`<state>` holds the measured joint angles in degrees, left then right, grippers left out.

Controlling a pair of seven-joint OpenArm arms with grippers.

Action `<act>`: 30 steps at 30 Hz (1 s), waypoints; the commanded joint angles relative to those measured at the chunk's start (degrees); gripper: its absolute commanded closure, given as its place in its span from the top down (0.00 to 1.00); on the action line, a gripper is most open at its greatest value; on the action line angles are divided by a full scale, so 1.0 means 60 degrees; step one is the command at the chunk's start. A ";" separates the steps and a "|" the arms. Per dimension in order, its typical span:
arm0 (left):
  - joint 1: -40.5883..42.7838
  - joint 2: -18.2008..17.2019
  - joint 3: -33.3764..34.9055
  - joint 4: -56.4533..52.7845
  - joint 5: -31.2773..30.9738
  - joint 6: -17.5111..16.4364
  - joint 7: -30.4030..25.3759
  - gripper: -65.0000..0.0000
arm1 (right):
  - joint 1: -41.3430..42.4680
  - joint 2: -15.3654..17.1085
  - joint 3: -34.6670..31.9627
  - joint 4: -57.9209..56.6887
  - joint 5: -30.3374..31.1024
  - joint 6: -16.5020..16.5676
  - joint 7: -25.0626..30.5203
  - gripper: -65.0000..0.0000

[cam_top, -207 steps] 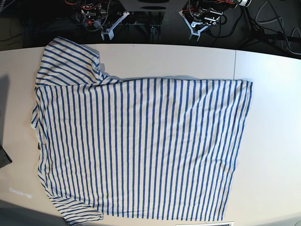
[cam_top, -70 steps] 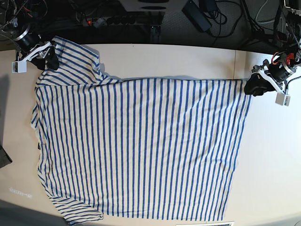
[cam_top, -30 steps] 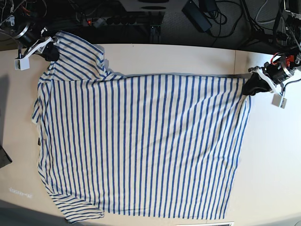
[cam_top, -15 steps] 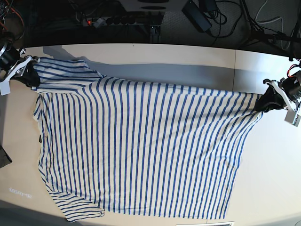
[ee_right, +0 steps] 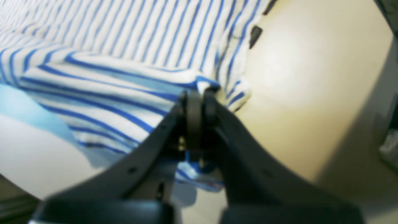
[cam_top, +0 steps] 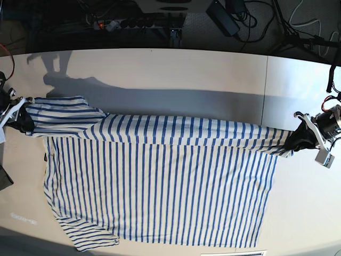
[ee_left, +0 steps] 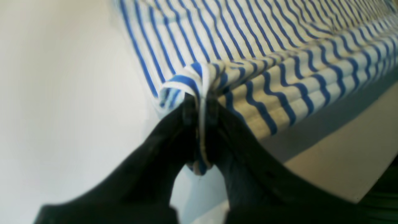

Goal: Fold the T-shirt properly
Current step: 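Lift the shoulders and pull them across the shirt toward the hem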

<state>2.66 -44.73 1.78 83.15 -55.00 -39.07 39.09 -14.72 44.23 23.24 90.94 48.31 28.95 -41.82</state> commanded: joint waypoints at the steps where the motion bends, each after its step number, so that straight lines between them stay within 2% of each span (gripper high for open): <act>1: -0.0430 -0.0215 0.0193 -0.0153 0.0036 -0.0155 -0.0262 0.00 | 0.0419 0.0331 -0.0229 -0.0186 0.0011 0.0568 0.0178 0.00; 12: -0.3340 0.0036 0.2058 -0.3027 0.0273 -0.0155 -0.0390 0.00 | 0.3982 0.0375 -0.3136 -0.2838 -0.0659 0.0568 0.0393 0.00; 16: -0.3810 0.0295 0.2335 -0.3599 0.0812 -0.0155 -0.0958 0.00 | 0.4929 0.0375 -0.4197 -0.3421 -0.1315 0.0568 0.0565 0.00; 20: -0.4033 0.0565 0.2335 -0.3832 0.1158 -0.0155 -0.1126 0.00 | 0.5563 0.0313 -0.5289 -0.3876 -0.2167 0.0510 0.0911 0.00; 22: -0.4102 0.0659 0.2335 -0.3850 0.1392 -0.0155 -0.1122 0.25 | 0.5763 0.0124 -0.5515 -0.4058 -0.2626 0.0499 0.1042 0.02; 24: -0.4120 0.0714 0.2335 -0.3850 0.1588 -0.0155 -0.1118 0.52 | 0.5872 -0.0058 -0.5519 -0.4109 -0.2856 0.0495 0.1067 0.45; 25: -0.4120 0.0729 0.2335 -0.3850 0.1606 -0.0155 -0.1031 0.60 | 0.5872 -0.0106 -0.5519 -0.4109 -0.2849 0.0492 0.1064 0.65; 26: -0.4120 0.0732 0.2335 -0.3843 0.1606 -0.0155 -0.0838 0.62 | 0.5883 -0.0135 -0.5519 -0.4098 -0.2794 0.0477 0.1049 0.69; 30: -0.4368 0.0729 0.2259 -0.3639 0.1599 -0.0155 -0.0153 0.61 | 0.6073 -0.0215 -0.5209 -0.3861 -0.2492 0.0423 0.1031 0.69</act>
<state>-21.19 -39.20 16.19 60.14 -44.36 -39.57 39.57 19.79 41.71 -8.95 66.59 32.53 28.91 -37.10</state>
